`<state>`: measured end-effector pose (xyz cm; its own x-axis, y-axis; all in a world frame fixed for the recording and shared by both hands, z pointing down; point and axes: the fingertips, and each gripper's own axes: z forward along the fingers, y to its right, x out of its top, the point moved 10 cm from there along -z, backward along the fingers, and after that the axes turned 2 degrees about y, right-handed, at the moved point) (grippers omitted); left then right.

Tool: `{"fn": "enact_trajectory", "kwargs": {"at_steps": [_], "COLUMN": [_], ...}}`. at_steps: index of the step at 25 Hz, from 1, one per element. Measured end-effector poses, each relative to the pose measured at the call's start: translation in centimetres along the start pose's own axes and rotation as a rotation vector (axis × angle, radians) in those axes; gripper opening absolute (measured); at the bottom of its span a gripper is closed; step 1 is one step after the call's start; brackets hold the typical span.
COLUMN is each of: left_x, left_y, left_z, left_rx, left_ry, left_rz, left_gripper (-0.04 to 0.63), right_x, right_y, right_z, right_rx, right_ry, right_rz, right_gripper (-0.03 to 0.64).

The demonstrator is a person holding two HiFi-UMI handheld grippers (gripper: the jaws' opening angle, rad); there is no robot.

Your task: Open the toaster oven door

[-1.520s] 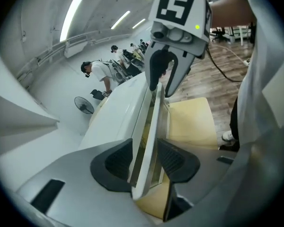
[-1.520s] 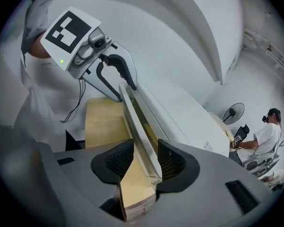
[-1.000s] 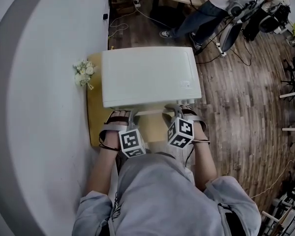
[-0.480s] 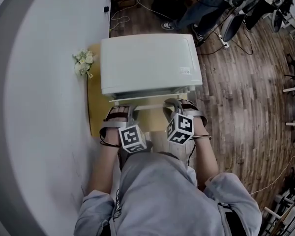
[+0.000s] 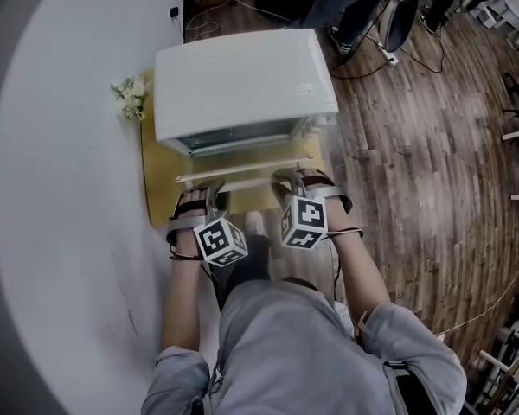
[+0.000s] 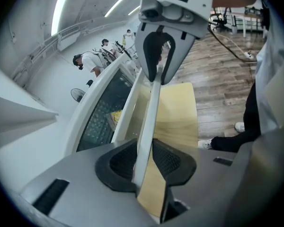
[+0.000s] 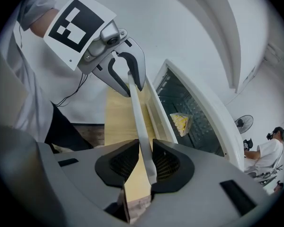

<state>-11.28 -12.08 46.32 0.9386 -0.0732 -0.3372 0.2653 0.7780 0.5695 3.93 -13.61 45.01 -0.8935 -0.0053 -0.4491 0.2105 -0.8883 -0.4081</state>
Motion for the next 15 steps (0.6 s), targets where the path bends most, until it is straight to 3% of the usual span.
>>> {"fn": "enact_trajectory", "kwargs": {"at_steps": [15], "left_x": [-1.3], "left_y": [7.4], "left_z": [1.0], "left_rx": [0.199], "left_ry": [0.024], "left_rz": [-0.049], "left_gripper": [0.094], "right_x": [-3.5], "right_y": [-6.8], "right_z": [1.1], "right_rx": [-0.175], "right_ry": [0.115], "right_rz": [-0.054], "right_gripper": [0.08]}}
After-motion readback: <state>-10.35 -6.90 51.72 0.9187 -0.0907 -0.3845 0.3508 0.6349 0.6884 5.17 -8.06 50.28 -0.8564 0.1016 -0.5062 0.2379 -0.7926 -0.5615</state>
